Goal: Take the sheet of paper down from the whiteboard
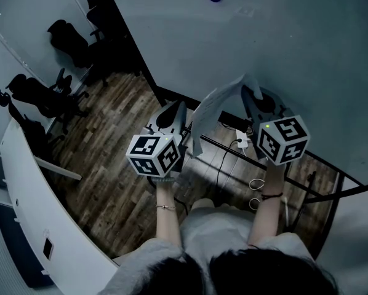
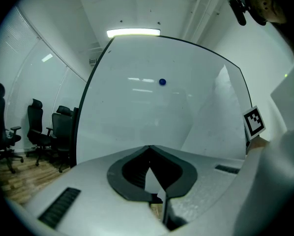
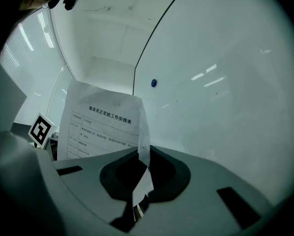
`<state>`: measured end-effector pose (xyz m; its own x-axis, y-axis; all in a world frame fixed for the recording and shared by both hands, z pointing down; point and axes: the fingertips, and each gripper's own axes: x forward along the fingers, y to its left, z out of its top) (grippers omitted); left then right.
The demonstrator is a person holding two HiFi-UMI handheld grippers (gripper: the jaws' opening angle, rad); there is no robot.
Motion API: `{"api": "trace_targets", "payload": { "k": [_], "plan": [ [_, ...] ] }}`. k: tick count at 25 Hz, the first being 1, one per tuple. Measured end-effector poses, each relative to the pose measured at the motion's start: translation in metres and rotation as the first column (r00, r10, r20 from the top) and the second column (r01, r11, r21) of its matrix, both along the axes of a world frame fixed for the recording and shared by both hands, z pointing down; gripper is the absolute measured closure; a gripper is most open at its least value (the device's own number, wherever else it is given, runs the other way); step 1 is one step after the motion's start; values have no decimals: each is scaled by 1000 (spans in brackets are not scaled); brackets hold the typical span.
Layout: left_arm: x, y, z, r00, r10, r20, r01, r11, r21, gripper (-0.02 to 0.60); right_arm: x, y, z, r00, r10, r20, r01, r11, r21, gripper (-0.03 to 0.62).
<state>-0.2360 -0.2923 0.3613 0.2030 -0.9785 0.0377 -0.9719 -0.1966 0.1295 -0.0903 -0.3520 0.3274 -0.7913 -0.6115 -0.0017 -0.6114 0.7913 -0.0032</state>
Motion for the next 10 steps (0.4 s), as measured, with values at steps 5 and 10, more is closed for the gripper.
{"api": "trace_targets", "payload": {
  "k": [5,10],
  "plan": [
    [-3,3,0,1000,-5,4,5,1000,4,575,-1,3,-3,1000,2,1,-2,1000,8,592],
    [-7,4,-2,1000,-7,4,7,1000,4,575,-3,4,-7,1000,4,2,-4,1000,15,594]
  ]
}}
